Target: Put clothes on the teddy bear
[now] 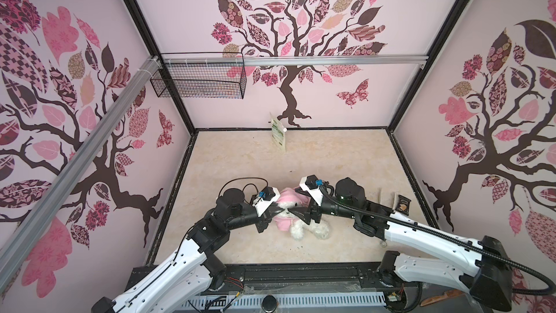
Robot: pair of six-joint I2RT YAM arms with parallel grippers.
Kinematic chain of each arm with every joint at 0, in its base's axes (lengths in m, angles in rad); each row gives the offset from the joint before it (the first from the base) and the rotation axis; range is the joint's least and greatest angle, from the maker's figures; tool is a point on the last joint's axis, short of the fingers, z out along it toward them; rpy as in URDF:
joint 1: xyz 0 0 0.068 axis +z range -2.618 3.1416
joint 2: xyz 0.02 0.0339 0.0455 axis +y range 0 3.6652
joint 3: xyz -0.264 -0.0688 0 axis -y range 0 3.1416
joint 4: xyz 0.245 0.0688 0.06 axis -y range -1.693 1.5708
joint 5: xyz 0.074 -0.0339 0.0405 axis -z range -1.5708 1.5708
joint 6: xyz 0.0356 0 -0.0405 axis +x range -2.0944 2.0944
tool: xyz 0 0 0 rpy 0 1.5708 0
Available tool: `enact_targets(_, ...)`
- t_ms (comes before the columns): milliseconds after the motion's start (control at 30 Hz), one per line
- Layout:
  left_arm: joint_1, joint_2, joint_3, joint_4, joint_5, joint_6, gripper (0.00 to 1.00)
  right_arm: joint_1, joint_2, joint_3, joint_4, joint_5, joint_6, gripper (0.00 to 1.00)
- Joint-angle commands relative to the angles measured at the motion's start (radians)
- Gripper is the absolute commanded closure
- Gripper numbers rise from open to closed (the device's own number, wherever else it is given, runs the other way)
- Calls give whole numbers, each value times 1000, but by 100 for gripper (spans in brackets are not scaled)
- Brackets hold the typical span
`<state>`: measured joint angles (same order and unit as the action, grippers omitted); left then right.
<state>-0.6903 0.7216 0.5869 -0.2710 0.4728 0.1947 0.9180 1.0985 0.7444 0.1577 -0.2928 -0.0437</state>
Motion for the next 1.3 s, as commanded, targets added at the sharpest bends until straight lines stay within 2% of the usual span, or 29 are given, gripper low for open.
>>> enact_targets(0, -5, -4, 56, -14, 80, 113, 100, 3, 44, 50, -17, 25, -56, 20)
enact_targets(133, -8, -2, 57, -30, 153, 178, 100, 3, 96, 88, -25, 59, -28, 25)
enact_targets(233, -9, -10, 60, -46, 179, 230, 100, 2, 141, 134, -70, 113, 1, 33)
enact_targets(333, -11, -24, 65, -45, 197, 264, 100, 2, 175, 157, -106, 176, 38, 50)
enact_targets(433, -12, -30, 67, -37, 196, 286, 100, 2, 192, 162, -109, 182, 76, 68)
enact_targets(533, -11, -28, 68, -46, 195, 309, 100, -15, 205, 171, -112, 195, 150, 77)
enact_targets(667, -12, -23, 75, -66, 191, 343, 100, -104, 221, 176, -98, 82, 287, 87)
enact_targets(767, -12, -36, 76, -47, 178, 340, 100, -133, 232, 177, -112, 65, 317, 94)
enact_targets(900, -12, -76, 46, 86, 95, 216, 100, -174, 250, 151, -143, 73, 336, 94)
enact_targets(1000, -12, -113, 9, 201, -20, 46, 100, -220, 250, 109, -162, 88, 337, 89)
enact_targets(1133, -12, -136, -33, 290, -198, -205, 100, -255, 204, 93, -179, 119, 302, 71)
enact_targets(1267, -12, -77, -33, 247, -332, -381, 100, -252, 105, 109, -135, 69, 258, 52)
